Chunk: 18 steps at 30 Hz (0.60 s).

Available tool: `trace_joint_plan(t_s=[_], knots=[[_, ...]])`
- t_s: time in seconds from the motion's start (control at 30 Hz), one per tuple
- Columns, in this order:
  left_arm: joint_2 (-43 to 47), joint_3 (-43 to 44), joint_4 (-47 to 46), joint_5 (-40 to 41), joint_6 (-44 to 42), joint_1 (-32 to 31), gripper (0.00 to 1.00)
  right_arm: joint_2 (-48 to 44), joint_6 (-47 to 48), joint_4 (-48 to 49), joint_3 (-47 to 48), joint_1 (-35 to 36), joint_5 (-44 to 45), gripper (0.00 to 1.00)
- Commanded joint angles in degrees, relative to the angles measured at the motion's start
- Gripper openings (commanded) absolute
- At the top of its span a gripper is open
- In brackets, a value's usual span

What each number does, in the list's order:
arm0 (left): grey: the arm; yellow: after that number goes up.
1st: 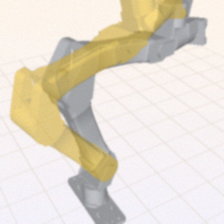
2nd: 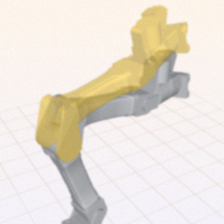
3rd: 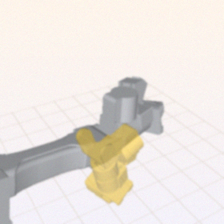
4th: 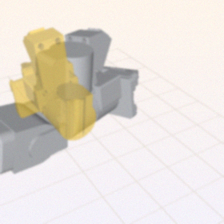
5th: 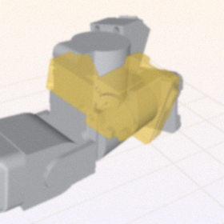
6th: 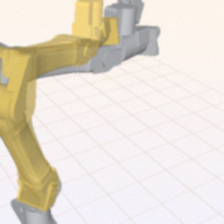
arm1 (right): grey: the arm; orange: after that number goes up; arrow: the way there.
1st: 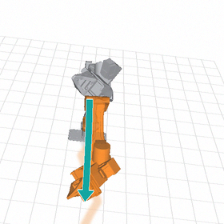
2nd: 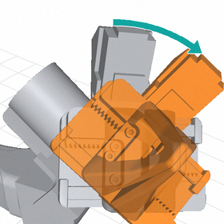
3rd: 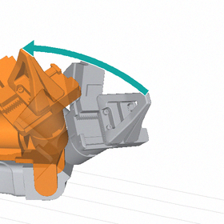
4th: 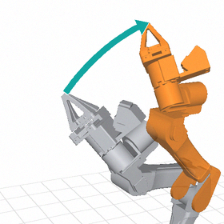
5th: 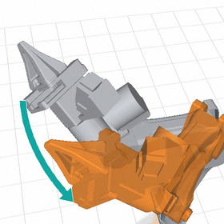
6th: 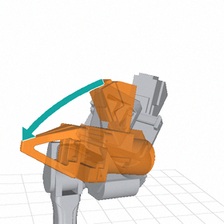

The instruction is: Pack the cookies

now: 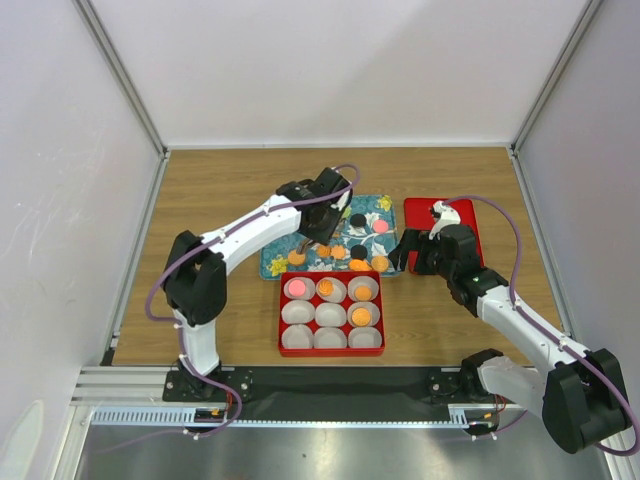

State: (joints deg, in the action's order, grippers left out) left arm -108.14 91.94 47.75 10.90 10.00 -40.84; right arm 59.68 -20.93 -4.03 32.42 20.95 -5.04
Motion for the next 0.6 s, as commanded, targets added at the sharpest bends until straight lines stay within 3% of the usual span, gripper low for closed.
trace_joint_plan(t_s=[0.0, 0.33, 0.57], knots=[[5.7, 2.4, -0.1, 0.4, 0.2, 0.2, 0.34, -0.3, 0.5, 1.4, 0.9, 0.1, 0.7, 1.0], [12.9, 0.3, 1.4, -0.6, 2.6, -1.5, 0.32, -0.4, 0.5, 1.4, 0.9, 0.1, 0.7, 1.0], [23.3, -7.6, 3.2, 1.1, 5.5, -7.8, 0.33, 0.1, 0.4, 1.5, 0.9, 0.3, 0.6, 1.0]])
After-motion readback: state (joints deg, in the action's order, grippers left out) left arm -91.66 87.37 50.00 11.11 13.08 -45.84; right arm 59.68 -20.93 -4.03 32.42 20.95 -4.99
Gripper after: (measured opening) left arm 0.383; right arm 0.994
